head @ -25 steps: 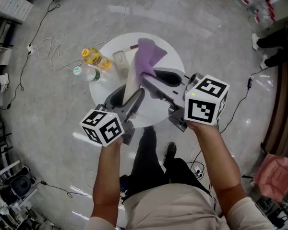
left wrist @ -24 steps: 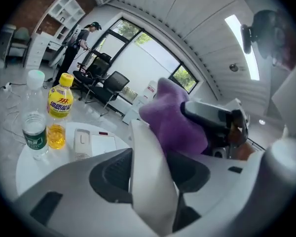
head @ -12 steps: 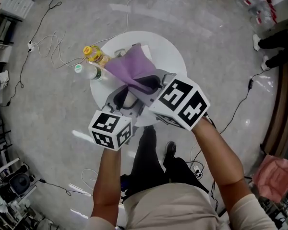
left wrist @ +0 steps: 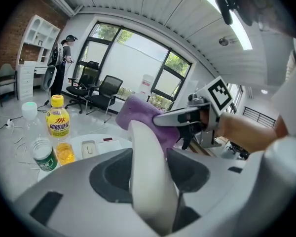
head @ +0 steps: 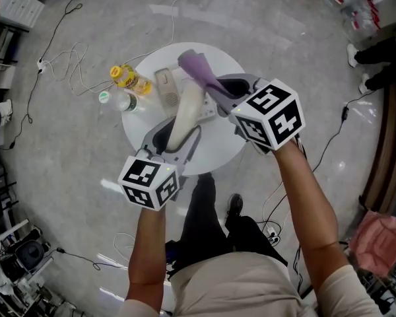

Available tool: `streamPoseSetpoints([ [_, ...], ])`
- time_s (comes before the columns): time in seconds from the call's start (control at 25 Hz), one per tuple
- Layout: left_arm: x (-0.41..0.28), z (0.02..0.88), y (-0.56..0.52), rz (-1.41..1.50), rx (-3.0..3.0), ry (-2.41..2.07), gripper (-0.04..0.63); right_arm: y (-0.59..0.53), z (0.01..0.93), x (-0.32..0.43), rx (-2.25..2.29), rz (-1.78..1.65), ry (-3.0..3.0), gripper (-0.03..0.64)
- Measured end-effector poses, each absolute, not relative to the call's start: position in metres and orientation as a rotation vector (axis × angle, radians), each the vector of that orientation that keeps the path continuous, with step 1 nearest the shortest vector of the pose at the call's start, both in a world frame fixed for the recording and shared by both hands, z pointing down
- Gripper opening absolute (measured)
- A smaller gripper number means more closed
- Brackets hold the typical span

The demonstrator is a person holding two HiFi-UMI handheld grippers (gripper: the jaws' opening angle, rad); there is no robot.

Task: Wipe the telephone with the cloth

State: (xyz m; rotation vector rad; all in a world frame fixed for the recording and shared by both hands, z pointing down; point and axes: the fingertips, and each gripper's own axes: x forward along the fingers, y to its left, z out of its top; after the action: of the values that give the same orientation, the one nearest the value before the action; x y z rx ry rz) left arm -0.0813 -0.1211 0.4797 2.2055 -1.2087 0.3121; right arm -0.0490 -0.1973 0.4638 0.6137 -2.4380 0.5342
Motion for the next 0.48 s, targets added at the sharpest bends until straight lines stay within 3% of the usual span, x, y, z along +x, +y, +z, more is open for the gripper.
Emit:
streamPoseSetpoints([
  [0.48,-0.137,0.512,-0.162,0.274,2.037,-1.596,0.208,-0.212,0.464,-0.006,0.813,0.579,-2.435,0.032],
])
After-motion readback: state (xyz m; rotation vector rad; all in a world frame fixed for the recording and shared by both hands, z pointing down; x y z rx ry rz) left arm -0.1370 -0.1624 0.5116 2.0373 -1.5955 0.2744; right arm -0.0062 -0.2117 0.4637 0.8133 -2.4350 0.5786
